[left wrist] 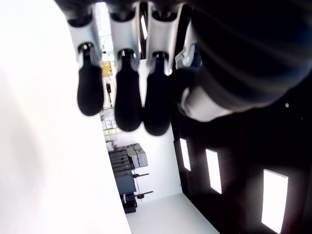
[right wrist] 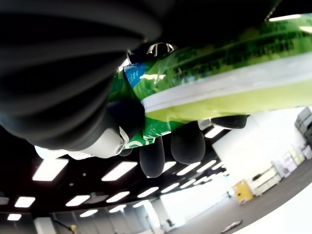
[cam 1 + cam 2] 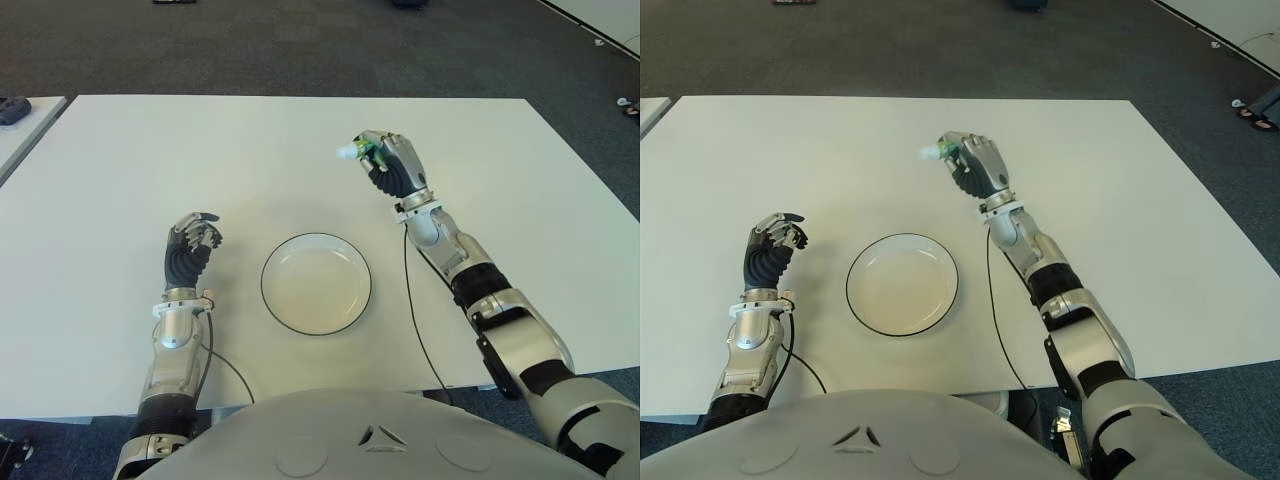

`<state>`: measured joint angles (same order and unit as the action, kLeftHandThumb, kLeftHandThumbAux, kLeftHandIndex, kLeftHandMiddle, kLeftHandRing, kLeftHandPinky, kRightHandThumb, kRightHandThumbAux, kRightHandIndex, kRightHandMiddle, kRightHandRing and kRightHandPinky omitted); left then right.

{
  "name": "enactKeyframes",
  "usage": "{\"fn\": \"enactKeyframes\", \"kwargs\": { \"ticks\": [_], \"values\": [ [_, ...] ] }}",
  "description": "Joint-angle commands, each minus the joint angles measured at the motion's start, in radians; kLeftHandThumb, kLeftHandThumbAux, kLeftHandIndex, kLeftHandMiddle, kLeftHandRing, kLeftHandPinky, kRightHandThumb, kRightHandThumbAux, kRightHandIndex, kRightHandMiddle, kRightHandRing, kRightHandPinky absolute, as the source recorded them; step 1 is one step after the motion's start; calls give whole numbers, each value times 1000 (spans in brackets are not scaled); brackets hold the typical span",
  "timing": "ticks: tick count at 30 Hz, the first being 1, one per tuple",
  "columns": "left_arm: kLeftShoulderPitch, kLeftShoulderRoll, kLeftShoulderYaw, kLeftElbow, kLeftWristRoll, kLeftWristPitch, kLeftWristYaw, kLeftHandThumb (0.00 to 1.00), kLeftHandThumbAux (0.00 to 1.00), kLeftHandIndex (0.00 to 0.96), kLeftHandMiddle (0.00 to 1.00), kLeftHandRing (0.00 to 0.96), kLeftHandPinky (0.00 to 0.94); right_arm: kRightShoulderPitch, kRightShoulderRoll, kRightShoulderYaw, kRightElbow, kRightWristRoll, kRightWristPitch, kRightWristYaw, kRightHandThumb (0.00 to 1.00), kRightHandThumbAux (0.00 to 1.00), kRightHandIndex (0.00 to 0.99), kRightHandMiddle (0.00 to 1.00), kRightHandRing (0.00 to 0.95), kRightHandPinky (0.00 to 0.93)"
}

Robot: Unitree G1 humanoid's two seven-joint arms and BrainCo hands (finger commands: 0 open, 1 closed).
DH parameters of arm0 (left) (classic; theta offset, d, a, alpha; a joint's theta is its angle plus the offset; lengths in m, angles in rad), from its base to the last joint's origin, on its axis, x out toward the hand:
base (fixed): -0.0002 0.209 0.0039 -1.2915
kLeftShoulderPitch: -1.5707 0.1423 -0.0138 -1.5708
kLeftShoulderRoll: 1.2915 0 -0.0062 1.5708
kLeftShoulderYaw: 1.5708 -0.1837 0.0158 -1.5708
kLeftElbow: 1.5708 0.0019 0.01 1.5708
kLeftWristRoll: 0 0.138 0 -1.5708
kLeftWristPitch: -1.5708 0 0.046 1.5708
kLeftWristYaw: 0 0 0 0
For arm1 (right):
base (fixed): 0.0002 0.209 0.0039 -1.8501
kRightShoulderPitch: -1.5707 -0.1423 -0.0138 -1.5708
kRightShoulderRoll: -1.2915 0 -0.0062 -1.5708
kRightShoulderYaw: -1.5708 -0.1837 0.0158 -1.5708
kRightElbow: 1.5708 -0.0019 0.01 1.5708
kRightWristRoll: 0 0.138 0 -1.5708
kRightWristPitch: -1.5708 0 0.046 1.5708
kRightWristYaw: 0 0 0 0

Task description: Put the toothpaste on the table into the plate.

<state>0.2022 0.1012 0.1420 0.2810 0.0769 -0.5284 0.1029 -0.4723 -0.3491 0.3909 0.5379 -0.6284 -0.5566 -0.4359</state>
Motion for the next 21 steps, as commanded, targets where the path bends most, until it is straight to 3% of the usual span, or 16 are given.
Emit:
{"fn": "enactKeyframes", "kwargs": {
  "ticks": [1,7,13,21],
  "values": [
    [-23,5,-2,26,23,-4,17,691,718,430,650,634,598,57,-17,15,-107,-13,-27,68,850,680,397,556,876,876],
    [-32,8,0,42,36,1,29,691,718,432,657,643,615,144,-37,37,-260,38,-51,225,849,680,398,553,867,862],
    [-32,11,0,37,46,27,36,692,718,433,659,640,604,185,-53,61,-332,61,-88,361,848,679,399,548,853,843],
    [-26,10,-2,22,57,34,44,694,718,434,656,633,598,208,-33,115,-303,-32,-121,381,850,678,401,549,852,862]
  ]
}}
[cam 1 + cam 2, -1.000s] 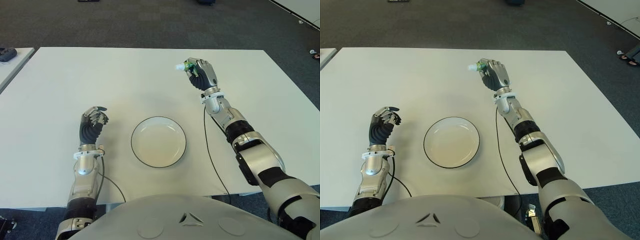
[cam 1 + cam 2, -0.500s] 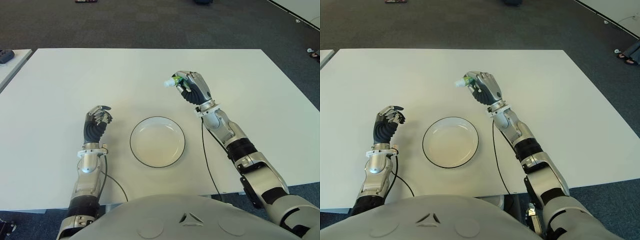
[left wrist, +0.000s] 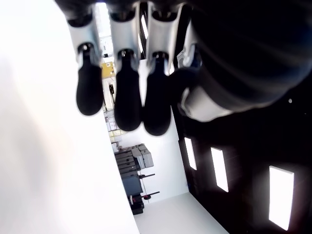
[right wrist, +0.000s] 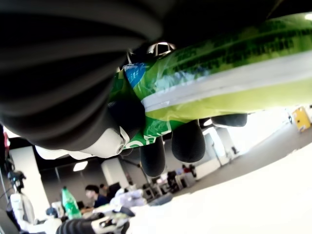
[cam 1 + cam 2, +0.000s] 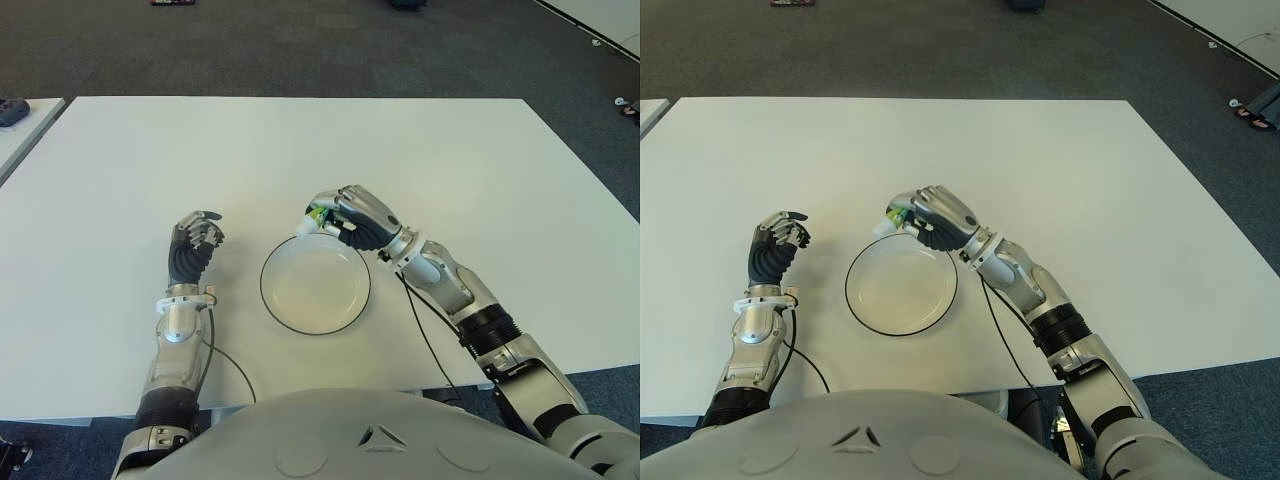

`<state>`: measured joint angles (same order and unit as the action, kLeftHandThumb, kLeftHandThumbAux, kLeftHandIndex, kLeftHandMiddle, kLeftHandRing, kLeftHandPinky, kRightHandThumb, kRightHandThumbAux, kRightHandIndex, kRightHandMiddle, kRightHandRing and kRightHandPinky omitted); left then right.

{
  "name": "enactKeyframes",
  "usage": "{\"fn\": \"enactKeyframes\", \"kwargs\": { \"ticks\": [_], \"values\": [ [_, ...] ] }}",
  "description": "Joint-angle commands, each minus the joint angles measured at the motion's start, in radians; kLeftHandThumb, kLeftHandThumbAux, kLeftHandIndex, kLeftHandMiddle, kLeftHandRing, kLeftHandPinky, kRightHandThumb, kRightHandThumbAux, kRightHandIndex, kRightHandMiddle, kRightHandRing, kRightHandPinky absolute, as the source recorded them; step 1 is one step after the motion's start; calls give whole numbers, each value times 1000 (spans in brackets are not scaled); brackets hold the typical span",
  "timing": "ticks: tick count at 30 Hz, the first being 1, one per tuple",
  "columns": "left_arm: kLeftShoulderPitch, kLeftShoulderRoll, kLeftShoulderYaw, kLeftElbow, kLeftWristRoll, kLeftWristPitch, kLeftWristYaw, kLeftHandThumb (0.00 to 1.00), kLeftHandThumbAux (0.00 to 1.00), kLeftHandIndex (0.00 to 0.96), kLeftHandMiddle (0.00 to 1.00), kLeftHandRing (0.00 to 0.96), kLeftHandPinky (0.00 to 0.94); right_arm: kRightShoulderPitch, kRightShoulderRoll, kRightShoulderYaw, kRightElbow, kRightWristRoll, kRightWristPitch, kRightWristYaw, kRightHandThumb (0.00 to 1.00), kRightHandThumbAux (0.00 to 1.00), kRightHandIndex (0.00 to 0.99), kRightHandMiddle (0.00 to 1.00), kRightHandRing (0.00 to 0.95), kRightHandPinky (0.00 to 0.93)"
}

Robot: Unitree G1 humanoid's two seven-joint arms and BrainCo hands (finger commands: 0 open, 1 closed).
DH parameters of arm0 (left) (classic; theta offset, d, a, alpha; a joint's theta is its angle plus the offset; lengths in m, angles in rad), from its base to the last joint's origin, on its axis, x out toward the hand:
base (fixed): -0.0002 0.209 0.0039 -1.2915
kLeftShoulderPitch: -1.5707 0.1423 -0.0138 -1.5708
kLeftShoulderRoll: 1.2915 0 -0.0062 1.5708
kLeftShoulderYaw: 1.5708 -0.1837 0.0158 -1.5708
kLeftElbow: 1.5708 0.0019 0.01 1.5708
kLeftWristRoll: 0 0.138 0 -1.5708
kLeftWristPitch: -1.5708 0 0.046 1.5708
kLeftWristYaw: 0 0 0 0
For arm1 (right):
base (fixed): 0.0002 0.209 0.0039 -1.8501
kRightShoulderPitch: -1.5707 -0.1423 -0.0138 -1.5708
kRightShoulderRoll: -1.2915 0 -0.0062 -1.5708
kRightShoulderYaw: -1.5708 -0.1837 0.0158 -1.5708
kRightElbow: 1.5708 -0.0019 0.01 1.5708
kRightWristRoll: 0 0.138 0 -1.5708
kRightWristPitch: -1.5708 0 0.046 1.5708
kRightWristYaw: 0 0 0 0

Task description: Put the toothpaste on the table into the plate.

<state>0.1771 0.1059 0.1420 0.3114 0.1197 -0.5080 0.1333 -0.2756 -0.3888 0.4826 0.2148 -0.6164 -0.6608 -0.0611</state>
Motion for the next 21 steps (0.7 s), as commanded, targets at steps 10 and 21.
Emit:
{"fn": "enactKeyframes", "kwargs": {
  "ticks": [10,21],
  "values": [
    [4,2,-6,-18,-18,-12,-8,695,718,433,655,629,604,9,-7,63,62,-126,-65,8,849,678,404,551,853,859],
    [3,7,-6,-15,1,-15,5,695,718,433,664,639,618,-46,-33,148,136,-291,-142,-43,848,678,407,560,871,886]
  ]
}}
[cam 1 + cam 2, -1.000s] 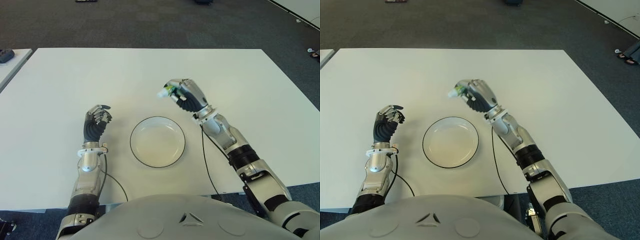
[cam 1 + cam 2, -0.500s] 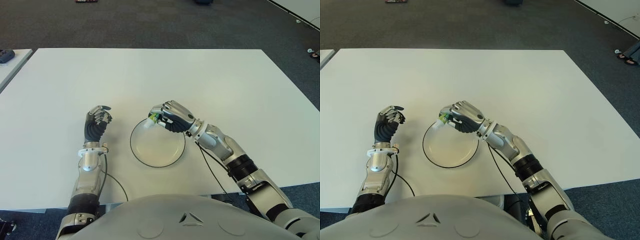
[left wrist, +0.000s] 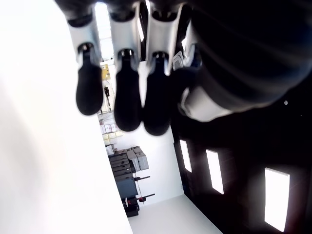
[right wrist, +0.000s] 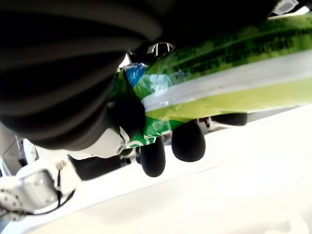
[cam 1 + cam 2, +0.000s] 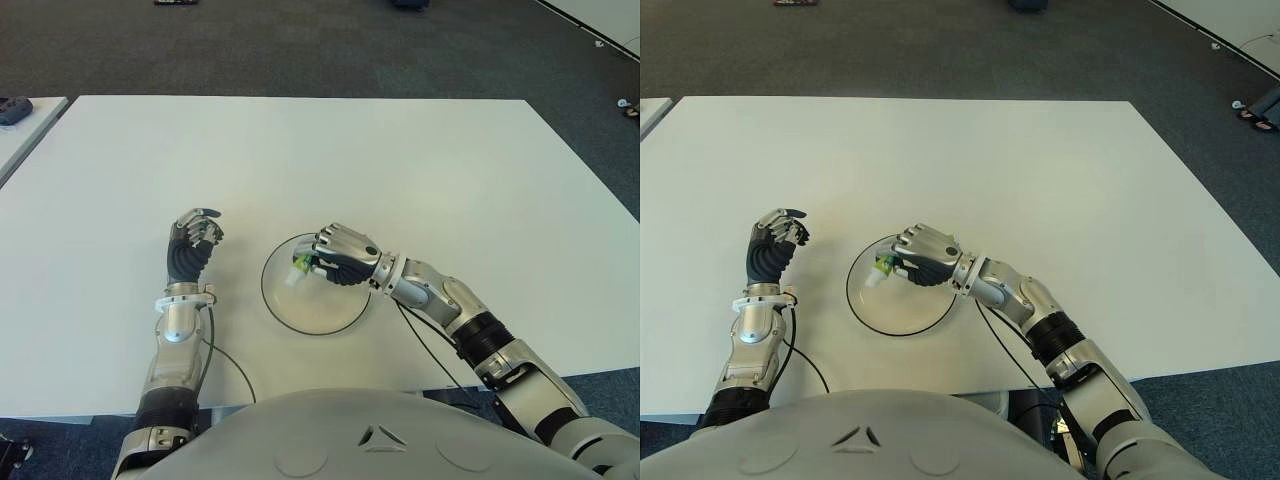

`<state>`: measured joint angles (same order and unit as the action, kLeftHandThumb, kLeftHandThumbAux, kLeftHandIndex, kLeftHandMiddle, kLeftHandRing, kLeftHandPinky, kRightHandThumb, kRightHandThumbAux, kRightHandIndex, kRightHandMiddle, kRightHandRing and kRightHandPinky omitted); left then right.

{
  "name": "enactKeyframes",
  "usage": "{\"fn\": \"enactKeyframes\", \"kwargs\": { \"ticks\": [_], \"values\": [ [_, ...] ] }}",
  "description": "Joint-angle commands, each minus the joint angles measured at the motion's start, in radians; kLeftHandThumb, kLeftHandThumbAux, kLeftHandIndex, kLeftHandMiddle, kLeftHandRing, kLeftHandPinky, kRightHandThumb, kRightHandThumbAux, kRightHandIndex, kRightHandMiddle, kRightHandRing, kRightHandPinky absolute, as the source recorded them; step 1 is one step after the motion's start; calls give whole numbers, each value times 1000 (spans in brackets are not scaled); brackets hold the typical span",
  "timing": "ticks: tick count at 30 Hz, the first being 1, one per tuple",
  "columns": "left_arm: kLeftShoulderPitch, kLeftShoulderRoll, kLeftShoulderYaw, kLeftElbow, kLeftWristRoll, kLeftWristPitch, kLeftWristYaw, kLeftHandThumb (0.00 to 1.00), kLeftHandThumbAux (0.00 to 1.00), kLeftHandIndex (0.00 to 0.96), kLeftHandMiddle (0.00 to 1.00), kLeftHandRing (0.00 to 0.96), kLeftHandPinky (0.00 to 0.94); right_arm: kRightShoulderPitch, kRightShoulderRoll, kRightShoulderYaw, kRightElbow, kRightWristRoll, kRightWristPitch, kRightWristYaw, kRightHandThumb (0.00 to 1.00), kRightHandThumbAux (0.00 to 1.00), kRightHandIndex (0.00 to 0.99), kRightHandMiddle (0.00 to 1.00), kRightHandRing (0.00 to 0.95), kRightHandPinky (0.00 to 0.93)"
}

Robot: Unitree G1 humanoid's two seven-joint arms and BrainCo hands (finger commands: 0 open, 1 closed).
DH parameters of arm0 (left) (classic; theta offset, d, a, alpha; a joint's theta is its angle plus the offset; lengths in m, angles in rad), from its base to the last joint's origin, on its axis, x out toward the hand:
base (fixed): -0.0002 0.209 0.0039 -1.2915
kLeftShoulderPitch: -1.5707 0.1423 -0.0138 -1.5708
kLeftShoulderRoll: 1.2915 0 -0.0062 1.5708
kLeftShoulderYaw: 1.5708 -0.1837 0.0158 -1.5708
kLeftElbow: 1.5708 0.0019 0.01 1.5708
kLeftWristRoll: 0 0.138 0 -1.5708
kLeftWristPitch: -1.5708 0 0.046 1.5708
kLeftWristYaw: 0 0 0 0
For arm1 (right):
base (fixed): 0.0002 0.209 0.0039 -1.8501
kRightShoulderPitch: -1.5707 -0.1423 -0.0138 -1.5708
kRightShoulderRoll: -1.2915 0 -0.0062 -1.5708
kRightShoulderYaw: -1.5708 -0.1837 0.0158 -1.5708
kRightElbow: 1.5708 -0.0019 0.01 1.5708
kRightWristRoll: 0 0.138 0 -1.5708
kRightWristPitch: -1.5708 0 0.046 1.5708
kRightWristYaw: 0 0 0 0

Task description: Put the toothpaste on the table into the plate.

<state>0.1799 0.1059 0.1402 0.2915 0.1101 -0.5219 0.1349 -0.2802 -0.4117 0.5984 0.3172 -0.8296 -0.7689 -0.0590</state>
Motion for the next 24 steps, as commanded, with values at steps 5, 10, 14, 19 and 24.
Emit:
{"fn": "enactKeyframes", "kwargs": {
  "ticks": [5,10,14,19,24],
  "values": [
    [-3,6,-6,11,3,-19,-5,696,718,433,648,623,599,-82,-6,90,109,-170,-46,-85,847,678,407,567,879,890],
    [-6,7,-8,19,-1,-38,-9,696,717,432,645,622,597,-114,7,144,195,-234,-37,-142,847,678,406,569,881,889],
    [-7,6,-8,25,-13,-55,-18,696,717,432,645,621,597,-132,15,184,247,-263,-13,-153,848,678,406,569,881,888],
    [-8,7,-6,32,-19,-61,-21,697,716,432,648,627,601,-153,17,210,275,-269,-6,-166,849,677,407,571,877,886],
    [-9,8,-5,34,-24,-58,-22,697,716,433,652,631,606,-162,20,228,299,-281,10,-212,850,677,407,572,874,882]
  ]
}}
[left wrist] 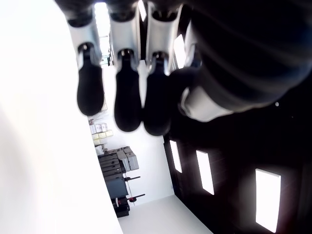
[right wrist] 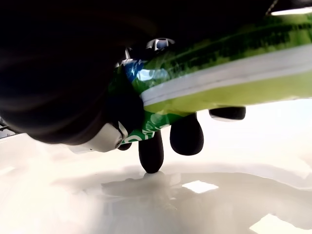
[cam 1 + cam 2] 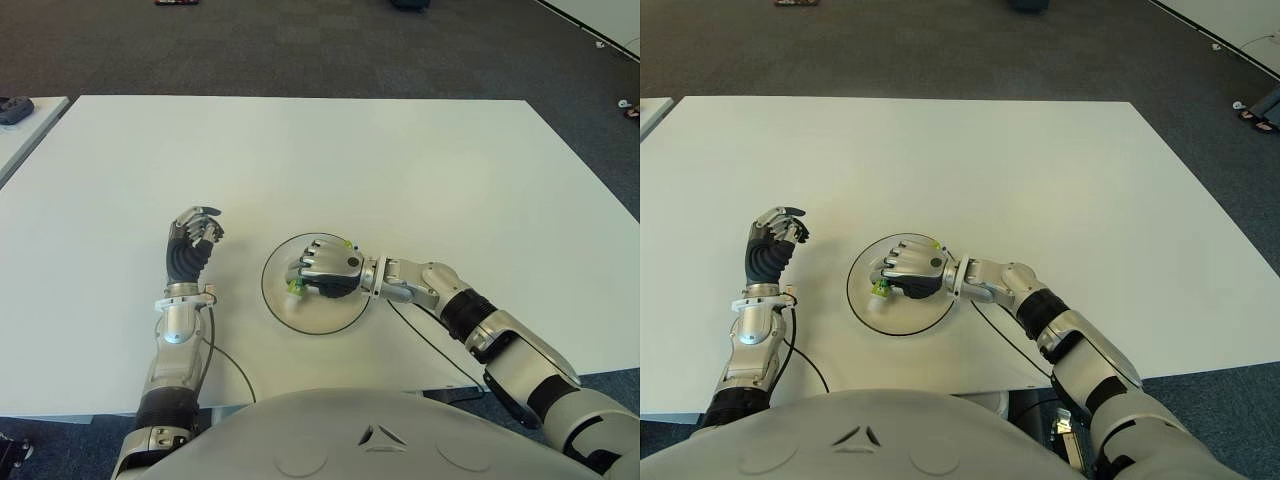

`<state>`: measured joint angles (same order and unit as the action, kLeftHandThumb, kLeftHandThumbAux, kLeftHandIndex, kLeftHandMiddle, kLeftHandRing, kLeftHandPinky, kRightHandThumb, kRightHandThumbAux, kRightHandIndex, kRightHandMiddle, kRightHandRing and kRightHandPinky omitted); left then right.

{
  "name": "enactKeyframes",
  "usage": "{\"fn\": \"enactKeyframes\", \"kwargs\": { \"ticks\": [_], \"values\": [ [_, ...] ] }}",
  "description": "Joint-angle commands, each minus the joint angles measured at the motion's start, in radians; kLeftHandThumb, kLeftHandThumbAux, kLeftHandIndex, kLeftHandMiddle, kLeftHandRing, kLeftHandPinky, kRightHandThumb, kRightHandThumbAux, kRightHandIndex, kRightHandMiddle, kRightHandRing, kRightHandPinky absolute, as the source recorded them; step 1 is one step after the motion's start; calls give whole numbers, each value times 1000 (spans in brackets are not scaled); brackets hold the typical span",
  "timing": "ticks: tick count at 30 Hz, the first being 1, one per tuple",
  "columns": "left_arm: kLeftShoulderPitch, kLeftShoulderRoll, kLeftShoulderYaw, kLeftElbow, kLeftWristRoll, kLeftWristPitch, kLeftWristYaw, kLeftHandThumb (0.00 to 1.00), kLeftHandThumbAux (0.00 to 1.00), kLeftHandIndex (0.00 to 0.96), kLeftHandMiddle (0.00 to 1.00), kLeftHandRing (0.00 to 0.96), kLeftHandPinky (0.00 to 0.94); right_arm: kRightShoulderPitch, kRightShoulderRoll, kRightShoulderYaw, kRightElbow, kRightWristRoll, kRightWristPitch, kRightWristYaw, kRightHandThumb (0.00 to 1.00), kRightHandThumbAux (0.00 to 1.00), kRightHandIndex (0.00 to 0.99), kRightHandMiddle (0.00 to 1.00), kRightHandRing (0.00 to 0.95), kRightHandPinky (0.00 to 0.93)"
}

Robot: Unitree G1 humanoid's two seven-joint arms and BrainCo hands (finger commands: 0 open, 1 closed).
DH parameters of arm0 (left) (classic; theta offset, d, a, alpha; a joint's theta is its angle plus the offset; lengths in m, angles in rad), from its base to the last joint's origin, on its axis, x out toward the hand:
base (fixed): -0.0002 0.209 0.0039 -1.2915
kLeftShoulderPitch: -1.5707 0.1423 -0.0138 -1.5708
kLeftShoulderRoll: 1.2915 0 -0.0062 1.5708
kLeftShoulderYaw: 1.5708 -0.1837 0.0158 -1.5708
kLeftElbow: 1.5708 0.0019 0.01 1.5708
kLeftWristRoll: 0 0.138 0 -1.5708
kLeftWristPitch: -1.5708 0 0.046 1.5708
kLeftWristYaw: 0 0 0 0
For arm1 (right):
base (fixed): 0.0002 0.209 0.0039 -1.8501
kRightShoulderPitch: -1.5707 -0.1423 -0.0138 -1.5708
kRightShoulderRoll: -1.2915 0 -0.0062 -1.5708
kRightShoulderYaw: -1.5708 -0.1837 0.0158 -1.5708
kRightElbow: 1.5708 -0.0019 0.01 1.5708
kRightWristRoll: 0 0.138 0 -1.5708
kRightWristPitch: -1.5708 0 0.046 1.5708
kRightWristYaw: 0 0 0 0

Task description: Put the toothpaste on the table into the plate.

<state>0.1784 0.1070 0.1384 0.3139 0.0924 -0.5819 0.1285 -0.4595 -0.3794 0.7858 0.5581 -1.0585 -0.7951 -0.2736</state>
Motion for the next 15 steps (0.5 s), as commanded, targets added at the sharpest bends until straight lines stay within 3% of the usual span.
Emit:
{"fn": "enactKeyframes", "kwargs": {
  "ticks": [1,4,6,8,9,10,15],
  "values": [
    [-8,7,-3,12,-5,3,-13,697,716,433,653,631,606,18,-12,42,62,-53,41,-10,850,677,407,572,874,880],
    [-8,7,-2,11,4,8,-4,697,717,433,653,631,604,27,-8,42,74,-48,60,-49,851,676,409,575,868,871],
    [-9,8,-2,9,11,13,1,696,717,432,651,628,599,39,-4,35,84,-33,71,-69,851,676,407,581,827,814],
    [-9,9,-2,9,15,15,2,696,717,432,654,629,603,41,-2,33,90,-22,74,-78,842,681,384,549,707,719],
    [-10,9,-2,9,19,14,4,696,717,432,654,629,604,43,-2,32,93,-11,71,-76,840,682,381,545,690,706],
    [-10,9,-2,10,23,14,7,696,717,432,655,630,605,44,-5,29,86,-1,67,-66,798,615,324,440,571,610],
    [-12,9,0,12,32,15,11,697,717,433,661,636,612,42,-32,4,1,60,55,23,678,495,126,181,282,372]
  ]
}}
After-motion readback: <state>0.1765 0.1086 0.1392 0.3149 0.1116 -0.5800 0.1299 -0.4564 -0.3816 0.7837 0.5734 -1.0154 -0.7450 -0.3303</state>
